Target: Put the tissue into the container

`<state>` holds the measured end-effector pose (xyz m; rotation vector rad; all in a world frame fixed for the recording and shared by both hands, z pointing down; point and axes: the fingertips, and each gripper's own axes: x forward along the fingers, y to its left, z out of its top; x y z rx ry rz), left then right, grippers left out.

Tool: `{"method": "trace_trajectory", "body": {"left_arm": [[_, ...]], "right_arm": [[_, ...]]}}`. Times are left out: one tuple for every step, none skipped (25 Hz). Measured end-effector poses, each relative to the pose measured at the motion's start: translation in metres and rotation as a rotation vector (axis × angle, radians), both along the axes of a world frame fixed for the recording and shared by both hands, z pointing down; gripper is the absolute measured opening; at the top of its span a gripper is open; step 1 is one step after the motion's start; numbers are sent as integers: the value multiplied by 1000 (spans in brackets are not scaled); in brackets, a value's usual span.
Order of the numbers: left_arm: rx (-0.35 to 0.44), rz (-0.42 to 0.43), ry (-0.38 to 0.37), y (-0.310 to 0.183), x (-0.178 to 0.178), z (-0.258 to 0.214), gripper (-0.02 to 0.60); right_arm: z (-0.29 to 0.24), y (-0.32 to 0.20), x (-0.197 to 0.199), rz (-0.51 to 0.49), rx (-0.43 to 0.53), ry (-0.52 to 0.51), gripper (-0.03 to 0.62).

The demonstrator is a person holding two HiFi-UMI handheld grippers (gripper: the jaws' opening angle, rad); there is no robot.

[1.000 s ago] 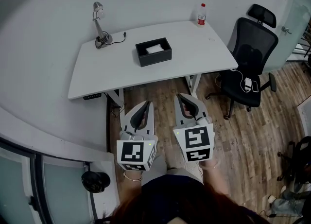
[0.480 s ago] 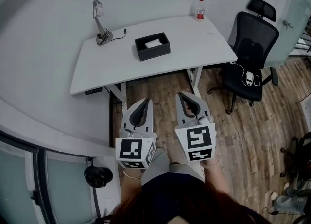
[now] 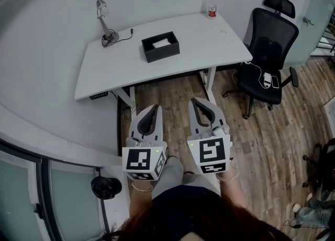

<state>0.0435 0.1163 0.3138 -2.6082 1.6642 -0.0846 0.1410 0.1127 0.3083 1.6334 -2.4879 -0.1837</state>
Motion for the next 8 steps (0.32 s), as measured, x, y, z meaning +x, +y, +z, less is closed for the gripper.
{"method": "trace_trajectory", "body": {"left_arm": [[-1,0,0,0,1,0,29],[-1,1,0,0,2,0,28],[-2,2,-1,0,2,0,28],[-1,2,-1,-1,3,0,29],[-1,2,-2,-1,4,0,29],[1,3,-2,-1,5,0,28],[4,5,-2,-2,7,-1,28],[7,6,-2,-2,8,-1,29]], "right_arm": [[0,0,2,1,5,-2,19],[-1,-1,4,3,11,-3,19],[-1,-1,6,6,15,-4,19],[-1,-2,8,8,18,-3,18],[-1,-2,9,11,19,-3,19],[-1,-3,11,12,20,-3,18],[0,-4,12,12,20,-4,18],[0,-4,14,13,21,-5,19]]}}
